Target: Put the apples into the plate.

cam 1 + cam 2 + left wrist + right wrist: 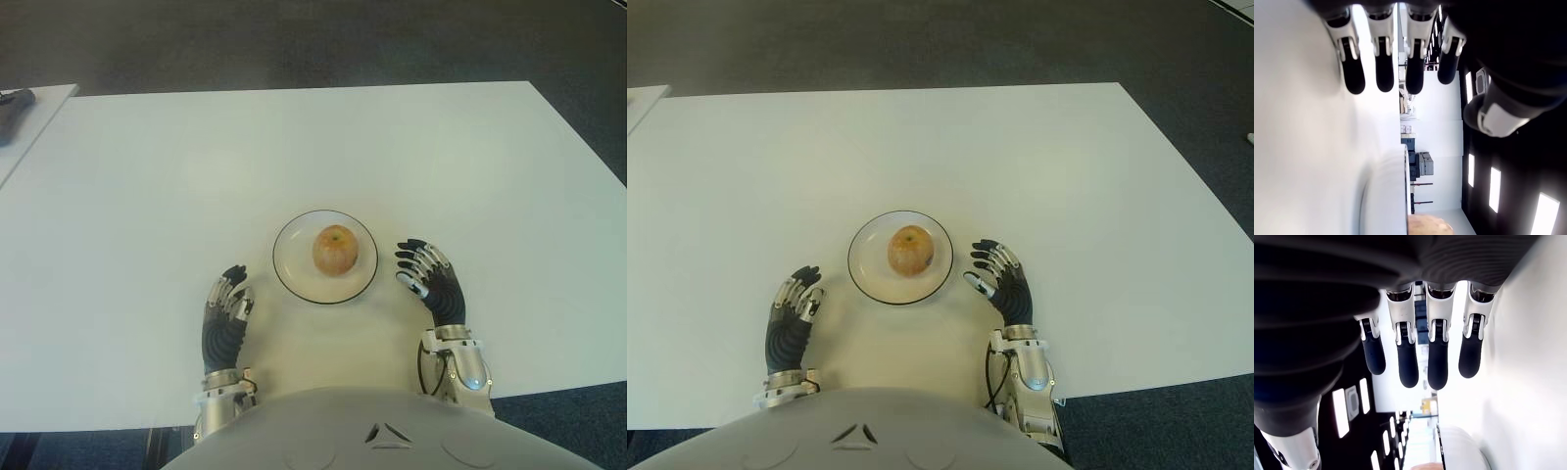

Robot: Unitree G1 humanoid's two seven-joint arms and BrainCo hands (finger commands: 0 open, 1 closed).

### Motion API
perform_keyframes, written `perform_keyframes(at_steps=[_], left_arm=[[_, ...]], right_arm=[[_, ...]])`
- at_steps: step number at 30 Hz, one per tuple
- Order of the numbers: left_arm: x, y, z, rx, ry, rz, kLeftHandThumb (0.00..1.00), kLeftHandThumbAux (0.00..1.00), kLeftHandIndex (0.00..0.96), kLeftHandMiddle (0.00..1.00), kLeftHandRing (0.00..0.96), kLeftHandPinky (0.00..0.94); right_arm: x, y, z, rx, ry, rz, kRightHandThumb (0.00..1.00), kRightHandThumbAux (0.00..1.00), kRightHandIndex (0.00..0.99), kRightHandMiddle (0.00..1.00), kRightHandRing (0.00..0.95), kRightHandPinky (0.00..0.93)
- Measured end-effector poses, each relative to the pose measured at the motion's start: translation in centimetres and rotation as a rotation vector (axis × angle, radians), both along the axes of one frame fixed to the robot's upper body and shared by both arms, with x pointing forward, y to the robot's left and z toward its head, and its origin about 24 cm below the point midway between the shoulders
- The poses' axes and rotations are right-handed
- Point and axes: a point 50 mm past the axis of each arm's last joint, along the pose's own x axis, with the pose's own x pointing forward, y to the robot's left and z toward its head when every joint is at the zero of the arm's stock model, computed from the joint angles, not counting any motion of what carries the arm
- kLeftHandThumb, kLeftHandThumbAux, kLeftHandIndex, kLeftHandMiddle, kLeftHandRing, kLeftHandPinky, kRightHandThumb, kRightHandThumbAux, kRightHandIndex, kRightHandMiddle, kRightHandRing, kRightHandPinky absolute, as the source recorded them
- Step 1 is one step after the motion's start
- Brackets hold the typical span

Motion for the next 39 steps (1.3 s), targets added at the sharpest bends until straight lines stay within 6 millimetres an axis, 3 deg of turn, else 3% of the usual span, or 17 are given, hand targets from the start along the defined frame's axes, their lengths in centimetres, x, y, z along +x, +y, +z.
perform_keyframes(at_steps=[13,29,39], left_arm=[[-0.5,0.3,0.0,0.016,0.001,0.014,0.133,0.506,0.175,0.158,0.139,0.172],[-1.0,1.1,-0.2,0.057,0.0,0.053,0.124,0.525,0.152,0.135,0.132,0.167],[-1.0,1.1,-0.1,0.058,-0.008,0.059,0.149,0.494,0.187,0.156,0.158,0.2]], right_arm=[[-0.8,0.3,0.0,0.009,0.018,0.025,0.513,0.679,0.225,0.28,0.256,0.269],[-1.5,0.1,0.5,-0.024,0.034,0.093,0.435,0.648,0.158,0.202,0.195,0.239],[-1.4,0.1,0.6,-0.037,0.046,0.109,0.448,0.649,0.139,0.191,0.187,0.227]])
